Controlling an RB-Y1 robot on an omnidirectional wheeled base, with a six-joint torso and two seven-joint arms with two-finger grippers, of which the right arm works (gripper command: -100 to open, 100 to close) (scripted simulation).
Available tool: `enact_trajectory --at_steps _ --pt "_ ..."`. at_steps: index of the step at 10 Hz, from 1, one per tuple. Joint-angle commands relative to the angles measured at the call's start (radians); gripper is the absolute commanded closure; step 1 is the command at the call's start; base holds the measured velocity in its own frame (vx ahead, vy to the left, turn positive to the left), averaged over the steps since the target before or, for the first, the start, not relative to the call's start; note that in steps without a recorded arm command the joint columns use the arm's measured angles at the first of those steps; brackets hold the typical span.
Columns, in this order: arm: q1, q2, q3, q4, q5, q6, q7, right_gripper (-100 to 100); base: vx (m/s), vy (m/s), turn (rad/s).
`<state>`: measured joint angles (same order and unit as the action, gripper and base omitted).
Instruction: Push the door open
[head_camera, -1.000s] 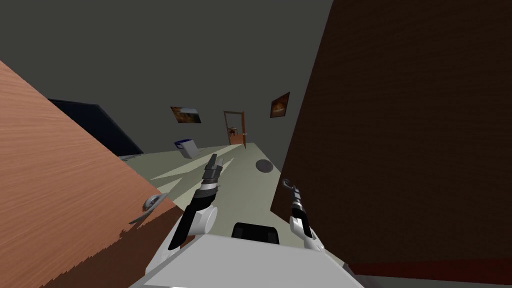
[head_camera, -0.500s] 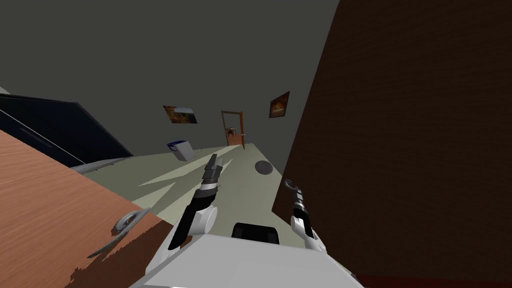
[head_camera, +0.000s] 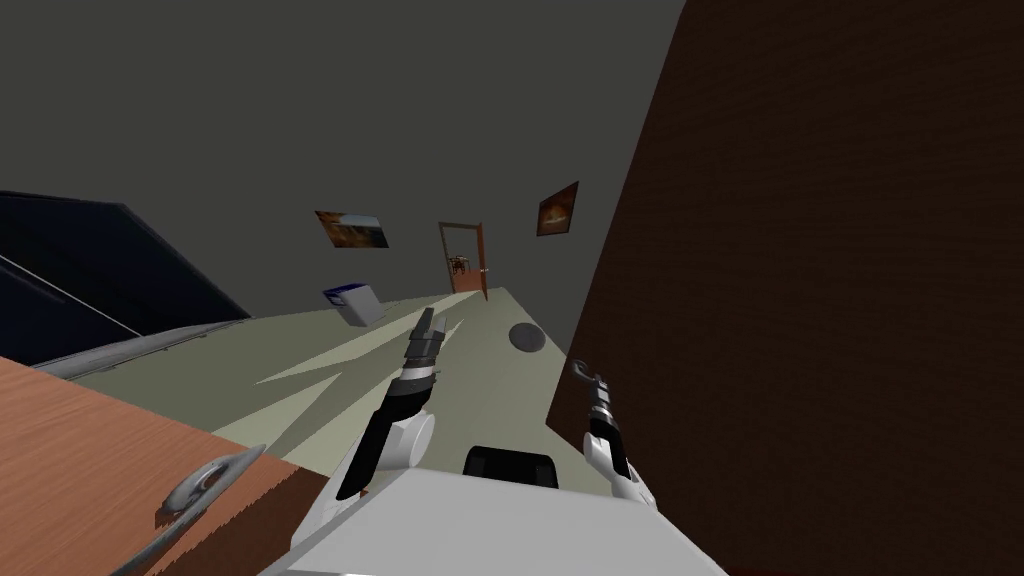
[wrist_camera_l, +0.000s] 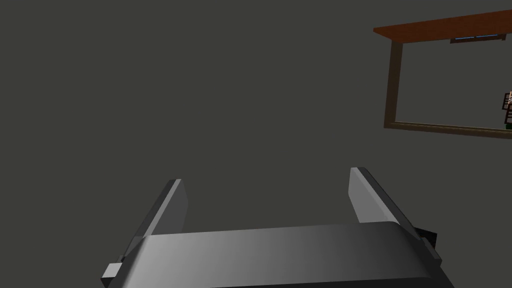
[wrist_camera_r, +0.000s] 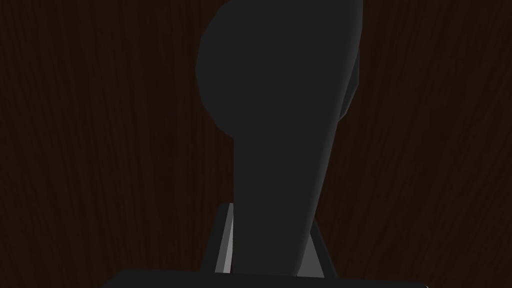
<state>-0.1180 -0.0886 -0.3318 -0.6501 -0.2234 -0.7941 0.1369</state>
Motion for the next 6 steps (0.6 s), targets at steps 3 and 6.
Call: enact_trajectory --at_steps 3,6 --pt "0.010 0.007 -0.027 -0.027 -0.015 0.007 0.012 100 0.117 0.037 -0.048" --pt "0.011 0.015 -0.047 -0.027 -0.026 0.006 0.018 100 0.174 0.036 -0.054"
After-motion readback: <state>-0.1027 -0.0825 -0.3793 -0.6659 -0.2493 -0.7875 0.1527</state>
